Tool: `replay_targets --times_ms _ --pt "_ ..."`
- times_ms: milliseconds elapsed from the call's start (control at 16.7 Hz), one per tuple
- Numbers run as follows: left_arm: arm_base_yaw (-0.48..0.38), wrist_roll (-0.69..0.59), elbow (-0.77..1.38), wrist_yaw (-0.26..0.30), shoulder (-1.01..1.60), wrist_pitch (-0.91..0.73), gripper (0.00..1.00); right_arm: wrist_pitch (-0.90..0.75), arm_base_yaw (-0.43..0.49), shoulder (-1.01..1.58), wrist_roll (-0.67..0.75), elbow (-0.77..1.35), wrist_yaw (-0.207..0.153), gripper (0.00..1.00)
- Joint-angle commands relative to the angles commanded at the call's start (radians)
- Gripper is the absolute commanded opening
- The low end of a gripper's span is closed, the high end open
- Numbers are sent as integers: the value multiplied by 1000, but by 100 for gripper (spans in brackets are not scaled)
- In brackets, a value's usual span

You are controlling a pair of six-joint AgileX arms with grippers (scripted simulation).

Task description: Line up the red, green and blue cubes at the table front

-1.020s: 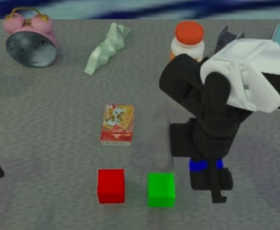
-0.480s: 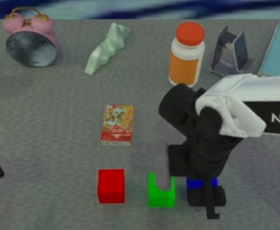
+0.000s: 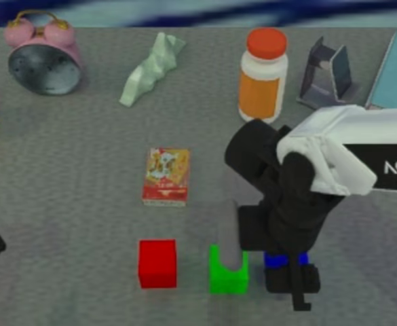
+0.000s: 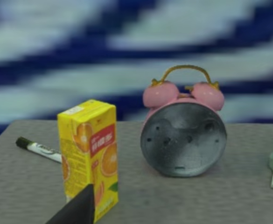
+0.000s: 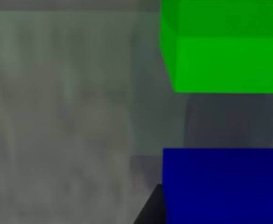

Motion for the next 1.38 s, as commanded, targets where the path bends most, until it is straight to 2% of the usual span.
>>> replay_targets --times_ms 420,1020,1380 --pt "0 0 0 0 0 0 100 0 0 0 0 0 0 98" --pt "0 0 0 0 0 0 100 -4 -1 -2 0 3 0 100" --pt "0 0 0 0 0 0 100 -197 6 -65 -8 122 -1 100"
